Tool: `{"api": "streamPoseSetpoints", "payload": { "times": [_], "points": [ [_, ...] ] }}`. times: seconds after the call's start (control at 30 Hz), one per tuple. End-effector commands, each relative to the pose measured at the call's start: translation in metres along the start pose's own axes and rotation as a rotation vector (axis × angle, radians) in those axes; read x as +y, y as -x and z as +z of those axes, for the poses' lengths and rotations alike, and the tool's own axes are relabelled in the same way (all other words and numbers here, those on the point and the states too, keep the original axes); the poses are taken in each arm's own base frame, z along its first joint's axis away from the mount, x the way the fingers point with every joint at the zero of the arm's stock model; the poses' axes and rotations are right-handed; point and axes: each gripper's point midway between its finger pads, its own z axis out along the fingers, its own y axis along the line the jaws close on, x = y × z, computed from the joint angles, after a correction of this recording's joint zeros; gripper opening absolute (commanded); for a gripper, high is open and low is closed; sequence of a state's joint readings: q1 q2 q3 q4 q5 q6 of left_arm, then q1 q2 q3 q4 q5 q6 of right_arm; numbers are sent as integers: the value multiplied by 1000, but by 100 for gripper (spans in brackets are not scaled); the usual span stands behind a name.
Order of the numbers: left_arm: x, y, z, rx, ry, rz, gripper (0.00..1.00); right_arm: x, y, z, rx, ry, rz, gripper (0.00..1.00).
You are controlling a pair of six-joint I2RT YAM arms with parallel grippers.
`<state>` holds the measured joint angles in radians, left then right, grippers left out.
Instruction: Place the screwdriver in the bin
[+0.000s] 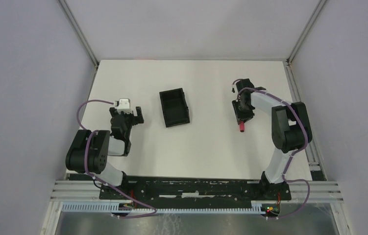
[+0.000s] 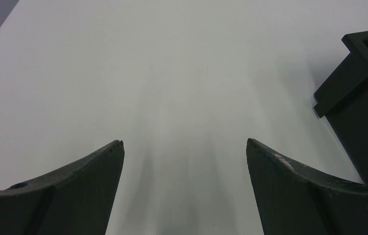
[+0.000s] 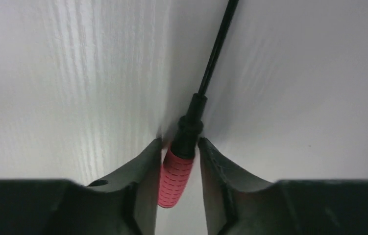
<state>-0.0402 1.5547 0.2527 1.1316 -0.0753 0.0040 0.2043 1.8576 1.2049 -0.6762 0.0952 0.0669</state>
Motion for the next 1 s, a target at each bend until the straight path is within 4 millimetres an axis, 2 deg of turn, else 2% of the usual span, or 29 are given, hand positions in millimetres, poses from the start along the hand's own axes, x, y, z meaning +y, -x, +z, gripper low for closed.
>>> {"api": "streamPoseSetpoints", "payload": {
  "times": [0.0, 0.1, 0.3, 0.4, 0.5, 0.57, 0.63, 0.7, 0.87, 0.97],
  "points": [
    [0, 14, 1, -47, 0, -23, 100, 4, -2, 24, -8, 35, 32, 26],
    [0, 14, 1, -48, -1, -22, 100, -3, 17, 6, -45, 19, 45, 1],
    [0, 14, 1, -49, 1, -22, 100, -18, 63, -67, -87, -15, 21, 0],
    [0, 14, 1, -47, 1, -22, 100, -25, 87, -100, -168, -39, 45, 0],
    [0, 14, 1, -48, 0, -23, 100, -24, 102, -115, -207, -25, 79, 0],
    [0, 14, 1, -48, 1, -23, 100, -12, 114, -119, -238, 28, 106, 0],
    [0, 14, 1, -48, 0, -22, 100, 14, 131, -125, -307, 103, 129, 0],
    [1, 14, 1, -47, 1, -22, 100, 52, 153, -134, -396, 164, 95, 0],
    [0, 14, 1, -48, 0, -22, 100, 180, 185, -161, -522, 356, -71, 0],
    [0, 14, 1, -47, 0, -23, 100, 245, 187, -175, -600, 435, -230, 0]
  ]
}}
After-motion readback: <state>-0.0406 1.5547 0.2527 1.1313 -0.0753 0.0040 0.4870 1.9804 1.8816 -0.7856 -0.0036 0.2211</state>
